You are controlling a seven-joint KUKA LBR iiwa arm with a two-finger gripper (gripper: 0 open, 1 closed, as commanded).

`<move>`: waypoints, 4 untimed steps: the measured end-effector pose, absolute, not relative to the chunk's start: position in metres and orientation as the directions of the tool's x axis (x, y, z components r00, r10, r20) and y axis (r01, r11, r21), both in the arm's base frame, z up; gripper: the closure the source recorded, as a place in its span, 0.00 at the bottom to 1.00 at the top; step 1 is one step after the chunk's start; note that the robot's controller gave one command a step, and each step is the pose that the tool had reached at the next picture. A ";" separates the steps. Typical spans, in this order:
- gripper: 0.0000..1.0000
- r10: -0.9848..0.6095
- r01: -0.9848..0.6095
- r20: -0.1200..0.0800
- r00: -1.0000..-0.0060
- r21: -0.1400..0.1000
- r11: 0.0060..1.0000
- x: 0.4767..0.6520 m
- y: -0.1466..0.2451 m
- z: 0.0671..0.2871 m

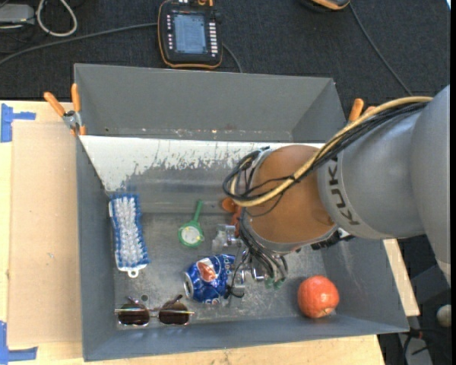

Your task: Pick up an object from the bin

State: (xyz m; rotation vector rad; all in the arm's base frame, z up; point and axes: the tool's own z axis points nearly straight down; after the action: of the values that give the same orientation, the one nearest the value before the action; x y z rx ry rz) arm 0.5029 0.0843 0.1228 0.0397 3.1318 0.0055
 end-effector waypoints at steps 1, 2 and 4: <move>0.00 0.018 0.018 0.022 -1.000 -0.001 1.000 0.511 0.078 0.072; 0.00 0.099 0.099 -0.001 -0.995 0.003 0.995 0.505 0.095 0.070; 1.00 0.028 0.028 0.021 -0.999 0.000 1.000 0.511 0.079 0.071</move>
Offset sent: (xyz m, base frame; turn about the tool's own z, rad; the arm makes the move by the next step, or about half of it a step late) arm 0.0017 0.0121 -0.0528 0.0781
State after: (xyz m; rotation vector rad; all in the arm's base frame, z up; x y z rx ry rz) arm 0.5107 0.0794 0.0713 0.0447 3.1620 0.0000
